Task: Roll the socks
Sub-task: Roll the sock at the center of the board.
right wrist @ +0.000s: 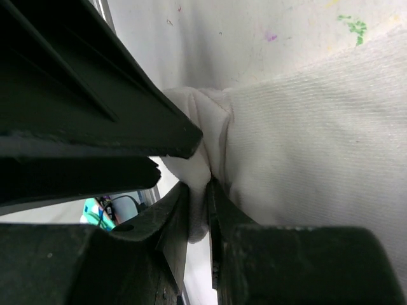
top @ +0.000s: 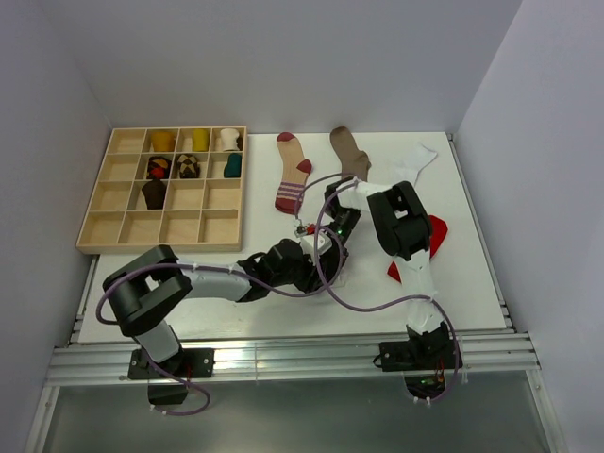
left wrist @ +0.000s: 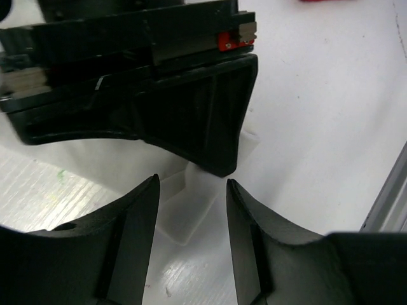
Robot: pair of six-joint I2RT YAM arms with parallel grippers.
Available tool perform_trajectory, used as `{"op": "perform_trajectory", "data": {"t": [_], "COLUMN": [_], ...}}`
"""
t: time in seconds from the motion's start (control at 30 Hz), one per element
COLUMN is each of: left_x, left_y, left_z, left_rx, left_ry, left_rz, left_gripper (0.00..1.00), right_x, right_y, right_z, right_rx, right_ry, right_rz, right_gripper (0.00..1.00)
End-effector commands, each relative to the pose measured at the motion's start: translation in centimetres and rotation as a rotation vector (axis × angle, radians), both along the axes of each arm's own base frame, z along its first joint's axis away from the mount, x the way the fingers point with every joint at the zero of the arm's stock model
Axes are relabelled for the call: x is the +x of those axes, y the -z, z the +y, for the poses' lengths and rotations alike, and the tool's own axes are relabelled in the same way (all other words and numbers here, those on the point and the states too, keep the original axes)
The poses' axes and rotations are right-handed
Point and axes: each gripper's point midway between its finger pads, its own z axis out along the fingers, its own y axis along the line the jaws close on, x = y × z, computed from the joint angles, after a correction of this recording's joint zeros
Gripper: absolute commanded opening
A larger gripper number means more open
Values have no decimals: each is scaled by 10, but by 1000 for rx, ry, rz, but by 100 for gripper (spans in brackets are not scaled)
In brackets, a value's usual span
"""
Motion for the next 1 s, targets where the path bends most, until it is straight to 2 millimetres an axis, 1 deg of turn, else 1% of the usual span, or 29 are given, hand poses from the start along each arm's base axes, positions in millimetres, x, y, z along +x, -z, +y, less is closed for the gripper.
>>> {"op": "perform_trajectory", "data": {"t": [0.0, 0.27, 0.33, 0.43, 0.47, 0.5, 0.53, 0.57, 0.6, 0.63, 0.67, 0.73, 0.77, 0.8, 0.83, 0.9, 0.93, 0.97], "left_x": [0, 5, 5, 5, 4, 3, 5, 4, 4, 4, 1, 0, -2, -3, -2, 0, 4, 6], "left_y": [-13, 5, 6, 5, 7, 9, 11, 13, 15, 17, 22, 26, 28, 29, 32, 31, 33, 32], "left_z": [-21, -17, -17, -18, -18, -17, -18, -19, -20, -20, -21, -19, -19, -16, -13, -8, -5, -6], "left_rx": [-52, -11, -12, -29, -31, -26, -23, -21, -16, -8, -3, -9, -22, -50, -61, -87, -82, -80], "left_ry": [63, 20, 15, 15, 17, 22, 17, 26, 30, 32, 36, 38, 36, 47, 27, 32, 5, 0], "left_rz": [-27, 1, 9, 30, 44, 63, 76, 92, 110, 125, 151, 195, 233, 271, 313, 379, 400, 409], "left_gripper": [51, 46, 45, 34, 26, 22, 14, 11, 8, 4, 0, 0, 0, 0, 0, 0, 0, 0], "right_x": [6, 12, 11, 10, 10, 12, 11, 11, 15, 15, 18, 24, 28, 34, 38, 44, 48, 58], "right_y": [1, 3, 3, 5, 6, 6, 7, 7, 5, 4, -1, -6, -15, -18, -27, -34, -38, -44], "right_z": [-7, -10, -11, -13, -13, -12, -13, -13, -12, -11, -10, -10, -9, -9, -12, -16, -17, -23], "right_rx": [-12, -12, -12, -17, -20, -16, -19, -20, -16, -9, 1, 18, 28, 41, 61, 78, 88, 97], "right_ry": [-16, 6, 10, 13, 14, 16, 20, 22, 36, 39, 46, 78, 94, 109, 133, 174, 196, 241], "right_rz": [-6, -5, 0, -1, -5, -19, -20, -28, -52, -57, -81, -112, -140, -168, -190, -212, -225, -252], "right_gripper": [22, 22, 22, 22, 22, 23, 25, 29, 31, 36, 38, 44, 45, 47, 47, 47, 48, 48]}}
